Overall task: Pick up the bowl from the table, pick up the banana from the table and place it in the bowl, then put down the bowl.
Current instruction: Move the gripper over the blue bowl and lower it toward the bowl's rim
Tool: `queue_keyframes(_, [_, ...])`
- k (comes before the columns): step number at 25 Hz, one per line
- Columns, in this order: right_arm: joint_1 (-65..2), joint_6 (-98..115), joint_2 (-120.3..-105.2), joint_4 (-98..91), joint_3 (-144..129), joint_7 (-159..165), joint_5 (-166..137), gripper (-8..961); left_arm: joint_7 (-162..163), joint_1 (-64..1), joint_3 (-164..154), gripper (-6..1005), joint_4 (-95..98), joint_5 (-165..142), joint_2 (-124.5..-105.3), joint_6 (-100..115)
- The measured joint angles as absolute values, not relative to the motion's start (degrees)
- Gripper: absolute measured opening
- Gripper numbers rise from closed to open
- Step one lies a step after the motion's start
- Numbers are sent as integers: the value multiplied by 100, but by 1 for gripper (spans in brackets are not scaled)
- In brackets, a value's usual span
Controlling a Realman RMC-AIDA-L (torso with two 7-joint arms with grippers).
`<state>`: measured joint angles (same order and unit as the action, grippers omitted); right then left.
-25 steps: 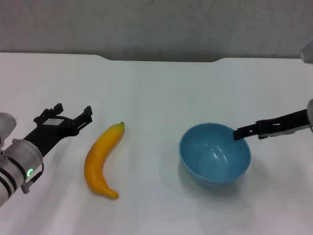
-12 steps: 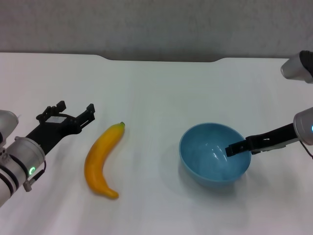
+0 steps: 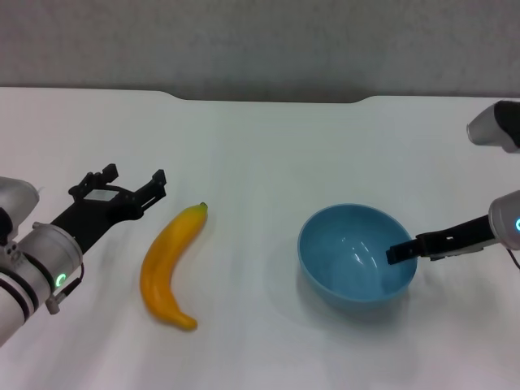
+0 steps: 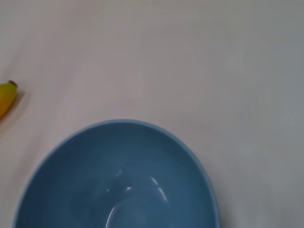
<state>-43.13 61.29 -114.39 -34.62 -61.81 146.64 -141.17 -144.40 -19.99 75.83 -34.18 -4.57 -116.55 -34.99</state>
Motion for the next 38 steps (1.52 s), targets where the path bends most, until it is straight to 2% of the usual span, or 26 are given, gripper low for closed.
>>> queue_keyframes(22, [-4506,5492,-11507,-3122,-6299,14440,-13985,756,-14394,-2016,7524,906,-3560,-457,-11651,-3454])
queue_keyframes(27, [-4515,5404,-11521,-3078,-6341,14413,-13872,550,-14388,-2014,7524,906,-3564,-457,-11651,-3453])
queue_keyframes(38, [-4508,5156,-11523,-2933,-6590,14363,-13824,313,-14387,-2005,7524,906,-3569,-457,-11654,-3454])
